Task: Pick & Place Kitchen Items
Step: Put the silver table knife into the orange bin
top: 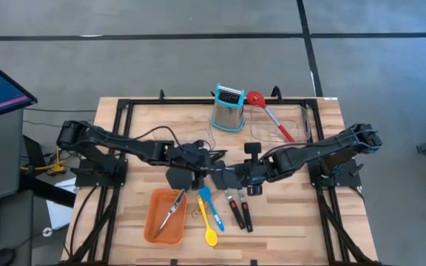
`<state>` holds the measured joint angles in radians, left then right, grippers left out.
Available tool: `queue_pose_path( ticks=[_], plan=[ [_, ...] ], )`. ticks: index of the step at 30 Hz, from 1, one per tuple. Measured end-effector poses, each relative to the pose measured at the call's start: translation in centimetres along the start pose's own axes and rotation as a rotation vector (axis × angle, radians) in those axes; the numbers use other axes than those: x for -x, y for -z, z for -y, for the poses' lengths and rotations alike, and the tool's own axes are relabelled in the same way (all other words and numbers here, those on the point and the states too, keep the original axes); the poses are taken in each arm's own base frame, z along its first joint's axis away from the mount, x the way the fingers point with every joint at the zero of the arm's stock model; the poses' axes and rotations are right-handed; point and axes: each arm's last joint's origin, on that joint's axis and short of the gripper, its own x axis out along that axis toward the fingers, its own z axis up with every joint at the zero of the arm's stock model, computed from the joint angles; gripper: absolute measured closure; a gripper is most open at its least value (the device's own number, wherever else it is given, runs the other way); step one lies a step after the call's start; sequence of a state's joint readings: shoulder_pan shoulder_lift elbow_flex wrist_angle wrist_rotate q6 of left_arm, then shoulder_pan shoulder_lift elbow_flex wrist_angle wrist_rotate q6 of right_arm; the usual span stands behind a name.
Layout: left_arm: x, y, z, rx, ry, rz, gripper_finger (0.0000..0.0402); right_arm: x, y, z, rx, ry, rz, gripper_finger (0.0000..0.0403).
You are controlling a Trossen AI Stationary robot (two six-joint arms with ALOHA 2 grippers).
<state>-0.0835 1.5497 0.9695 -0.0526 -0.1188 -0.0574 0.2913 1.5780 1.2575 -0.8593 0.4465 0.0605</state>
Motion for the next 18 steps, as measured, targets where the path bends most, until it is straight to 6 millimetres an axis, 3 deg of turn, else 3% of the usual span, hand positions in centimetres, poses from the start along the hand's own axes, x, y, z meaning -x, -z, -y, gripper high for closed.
queue_pose_path(
  ticks=[9,18],
  plan=[
    [0.0,-0.6,-0.2,-0.016,0.000,0.059,0.0275,0.0,0.0,0.0,0.009,0.000,0.003,0.0403],
    [-1.7,0.2,-0.1,-0.016,0.032,0.034,0.0275,0.0,0.0,0.0,0.009,0.000,0.003,0.0403]
  ],
)
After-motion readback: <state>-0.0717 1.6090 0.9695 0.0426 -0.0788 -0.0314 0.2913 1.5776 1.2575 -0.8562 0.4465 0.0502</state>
